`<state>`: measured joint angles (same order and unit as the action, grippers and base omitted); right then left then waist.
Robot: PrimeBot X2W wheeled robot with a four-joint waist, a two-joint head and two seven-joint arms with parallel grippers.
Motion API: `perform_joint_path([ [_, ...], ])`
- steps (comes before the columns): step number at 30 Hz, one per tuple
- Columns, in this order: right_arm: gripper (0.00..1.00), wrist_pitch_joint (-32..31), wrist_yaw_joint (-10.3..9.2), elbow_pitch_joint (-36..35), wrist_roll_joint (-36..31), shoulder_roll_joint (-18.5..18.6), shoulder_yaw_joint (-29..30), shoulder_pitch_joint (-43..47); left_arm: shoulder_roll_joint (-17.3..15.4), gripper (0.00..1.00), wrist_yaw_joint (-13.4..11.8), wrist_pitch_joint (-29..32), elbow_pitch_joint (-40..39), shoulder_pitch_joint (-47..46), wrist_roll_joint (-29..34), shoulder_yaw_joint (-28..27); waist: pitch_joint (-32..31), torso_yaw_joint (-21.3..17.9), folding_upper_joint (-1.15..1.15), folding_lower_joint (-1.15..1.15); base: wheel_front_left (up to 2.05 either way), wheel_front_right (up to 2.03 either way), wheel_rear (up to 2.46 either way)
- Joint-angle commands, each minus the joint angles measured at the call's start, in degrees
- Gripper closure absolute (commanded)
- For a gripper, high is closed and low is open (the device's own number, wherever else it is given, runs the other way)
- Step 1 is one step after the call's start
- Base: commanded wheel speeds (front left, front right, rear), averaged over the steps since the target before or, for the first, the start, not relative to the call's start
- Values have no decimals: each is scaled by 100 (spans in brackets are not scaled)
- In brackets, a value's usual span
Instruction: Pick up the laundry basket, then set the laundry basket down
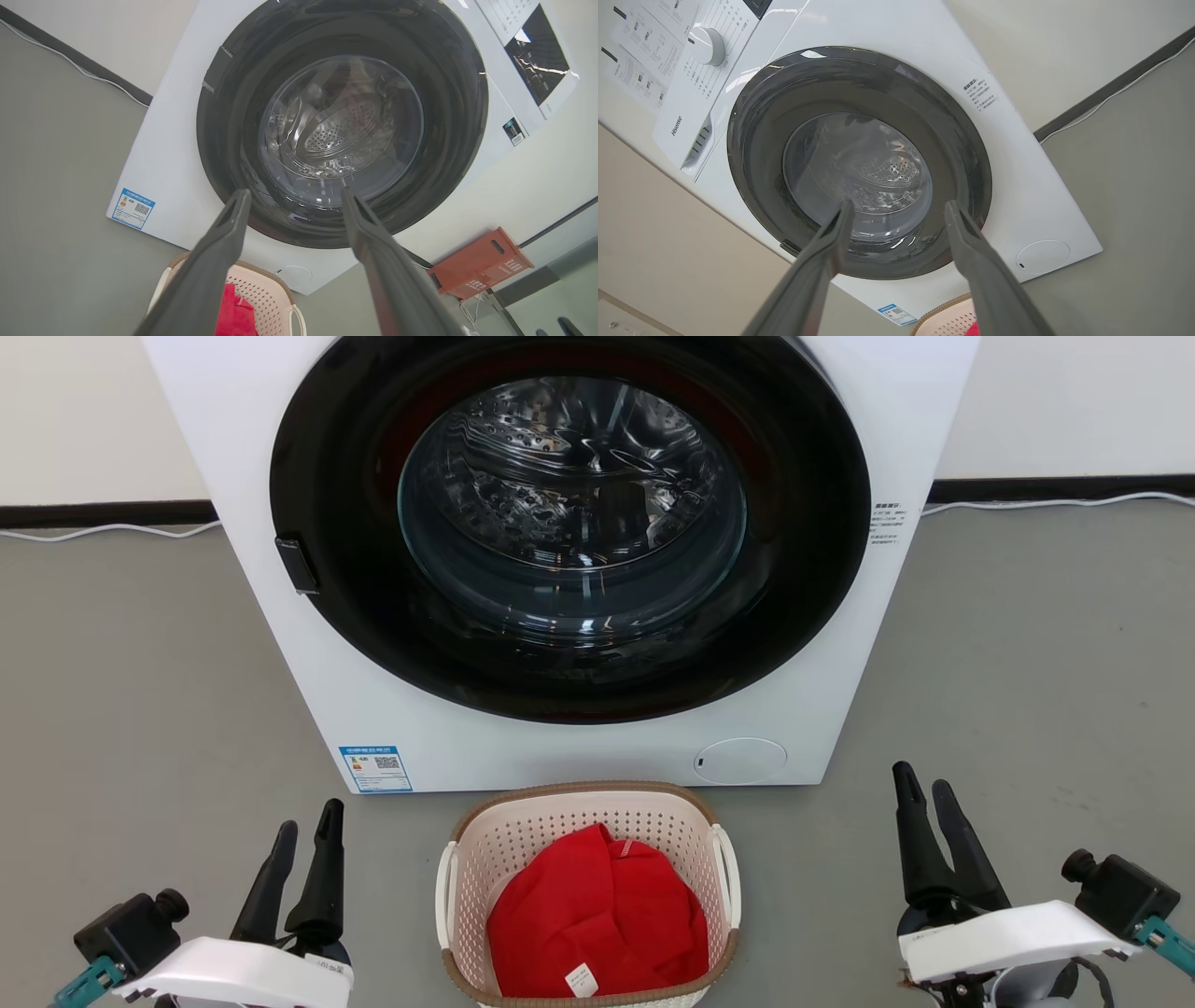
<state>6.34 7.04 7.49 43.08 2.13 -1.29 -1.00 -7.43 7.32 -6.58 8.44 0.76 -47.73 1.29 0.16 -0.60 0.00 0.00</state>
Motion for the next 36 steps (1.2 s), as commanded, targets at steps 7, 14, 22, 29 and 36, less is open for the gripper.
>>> perform_joint_path([
  [7, 0, 209, 31, -282, -622, 57, -178, -114, -140, 0, 13, -181, -260, -112, 574, -75, -4, -9, 0, 0, 0, 0, 0],
  [14, 0, 326, 33, -331, -1067, 60, -220, -115, -176, 0, 14, -298, -321, -108, 954, -45, -2, -23, 0, 0, 0, 0, 0],
  [22, 0, 459, 36, -347, -1580, 64, -220, -103, -235, 0, 15, -433, -373, -96, 1401, 12, -12, -33, 0, 0, 0, 0, 0],
  [29, 0, 576, 39, -372, -2027, 67, -242, -91, -288, 0, 15, -551, -421, -87, 1789, 64, -20, -48, 0, 0, 0, 0, 0],
  [36, 0, 693, 41, -391, -2477, 70, -220, -83, -339, 0, 16, -669, -502, -74, 2174, 103, -16, -64, 0, 0, 0, 0, 0],
])
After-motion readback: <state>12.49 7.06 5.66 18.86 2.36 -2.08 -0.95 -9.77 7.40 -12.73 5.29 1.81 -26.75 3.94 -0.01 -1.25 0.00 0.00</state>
